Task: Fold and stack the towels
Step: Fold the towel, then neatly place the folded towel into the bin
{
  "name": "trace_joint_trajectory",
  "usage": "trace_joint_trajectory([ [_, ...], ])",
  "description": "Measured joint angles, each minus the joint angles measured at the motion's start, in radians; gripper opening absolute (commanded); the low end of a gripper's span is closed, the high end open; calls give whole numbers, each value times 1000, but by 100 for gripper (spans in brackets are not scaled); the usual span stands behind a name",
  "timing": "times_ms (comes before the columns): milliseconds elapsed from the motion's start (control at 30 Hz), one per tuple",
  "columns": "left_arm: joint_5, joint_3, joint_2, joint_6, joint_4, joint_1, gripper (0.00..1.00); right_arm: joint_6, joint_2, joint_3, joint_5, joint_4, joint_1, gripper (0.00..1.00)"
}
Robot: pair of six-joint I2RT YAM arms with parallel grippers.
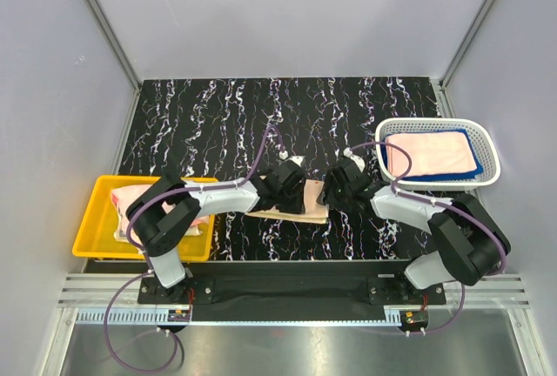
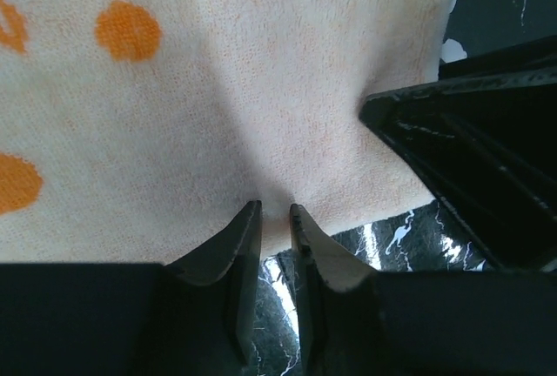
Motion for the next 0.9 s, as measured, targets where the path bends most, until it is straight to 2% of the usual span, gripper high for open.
trace_joint_trajectory([
  [100, 0, 0, 1, -12, 13, -8, 24, 12, 17, 3, 0, 23, 17, 49],
  [133, 0, -2, 1, -15, 18, -11, 24, 21, 31, 9, 2, 32, 25, 42],
  [167, 0, -4, 1, -18, 20, -14, 24, 22, 35, 11, 1, 36, 32, 42],
  [200, 0, -5, 1, -19, 20, -16, 23, 26, 45, 16, 2, 41, 39, 28],
  [367, -14, -5, -17, -21, -5, -19, 24, 47, 76, 31, 20, 38, 56, 1],
  [500, -69, 10, -113, -16, -114, -19, 24, 32, 74, 59, 51, -36, 58, 0],
  [633, -142, 67, -288, 9, -246, -19, 25, -39, 68, 135, 114, -188, 58, 0],
  [733, -187, 103, -440, 44, -312, -12, 26, -125, 60, 236, 214, -318, 58, 0],
  [900, -246, 98, -642, 104, -386, 2, 27, -282, 19, 362, 369, -429, 24, 0],
])
